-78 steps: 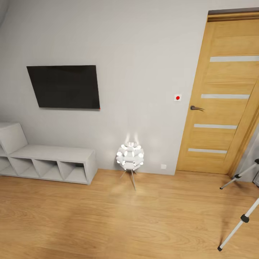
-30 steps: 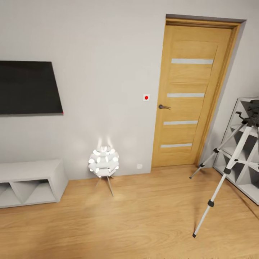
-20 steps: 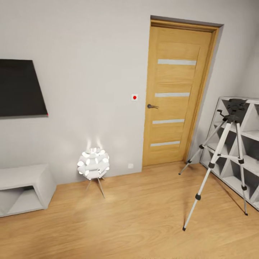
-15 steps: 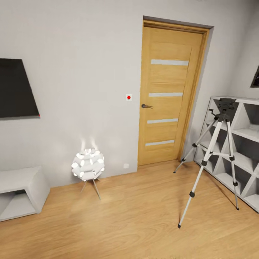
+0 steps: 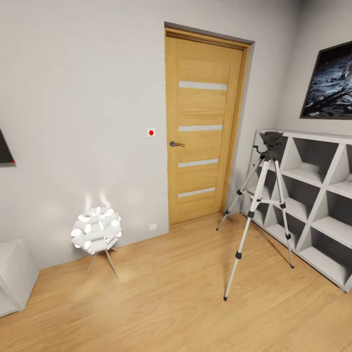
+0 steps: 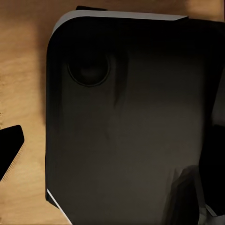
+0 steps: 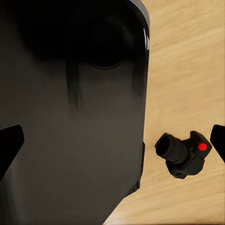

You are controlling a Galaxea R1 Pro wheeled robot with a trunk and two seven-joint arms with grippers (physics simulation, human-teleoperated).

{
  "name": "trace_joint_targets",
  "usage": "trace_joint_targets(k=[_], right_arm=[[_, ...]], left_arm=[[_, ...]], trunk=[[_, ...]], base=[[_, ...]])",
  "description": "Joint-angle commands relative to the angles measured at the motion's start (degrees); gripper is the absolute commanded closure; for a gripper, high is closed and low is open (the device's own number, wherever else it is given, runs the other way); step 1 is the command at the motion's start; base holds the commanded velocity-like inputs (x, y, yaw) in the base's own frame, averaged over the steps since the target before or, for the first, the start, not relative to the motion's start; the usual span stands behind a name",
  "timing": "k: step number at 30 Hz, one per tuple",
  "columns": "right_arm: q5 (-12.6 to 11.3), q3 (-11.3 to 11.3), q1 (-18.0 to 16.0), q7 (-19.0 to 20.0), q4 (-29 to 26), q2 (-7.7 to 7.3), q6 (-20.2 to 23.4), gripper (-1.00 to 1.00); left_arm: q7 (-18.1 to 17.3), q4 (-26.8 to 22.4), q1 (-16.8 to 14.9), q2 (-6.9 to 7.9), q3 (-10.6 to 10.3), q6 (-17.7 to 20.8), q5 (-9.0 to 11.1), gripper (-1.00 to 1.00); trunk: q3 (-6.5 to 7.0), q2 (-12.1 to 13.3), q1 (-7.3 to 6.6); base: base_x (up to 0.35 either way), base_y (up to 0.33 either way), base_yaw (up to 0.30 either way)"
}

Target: Attach the digital camera to the camera tripod in the bedroom.

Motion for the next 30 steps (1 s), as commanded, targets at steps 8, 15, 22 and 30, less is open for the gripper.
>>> trace_joint_targets(k=[8,15,22,30], right_arm=[[0.0,0.0,0.0,0.0,0.0,0.00,-0.2,-1.00],[0.0,0.0,0.0,0.0,0.0,0.00,-0.2,-1.00],[0.0,0.0,0.0,0.0,0.0,0.00,-0.2,-1.00],[0.0,-0.1,0.0,0.0,0.0,0.00,-0.2,-1.00]], left_arm=[[0.0,0.0,0.0,-0.01,0.0,-0.1,0.6,-1.00],[0.0,0.0,0.1,-0.01,0.1,-0.2,0.6,-1.00],[0.0,0.0,0.0,-0.01,0.1,-0.2,0.6,-1.00],[0.0,0.0,0.0,-0.01,0.1,-0.2,0.6,-1.00]], trunk=[[-0.04,0.0,0.00],[-0.04,0.0,0.00],[-0.04,0.0,0.00],[-0.04,0.0,0.00]], base=[[0.000,0.000,-0.290],[-0.087,0.000,-0.290],[-0.293,0.000,-0.286],[-0.125,0.000,-0.260]])
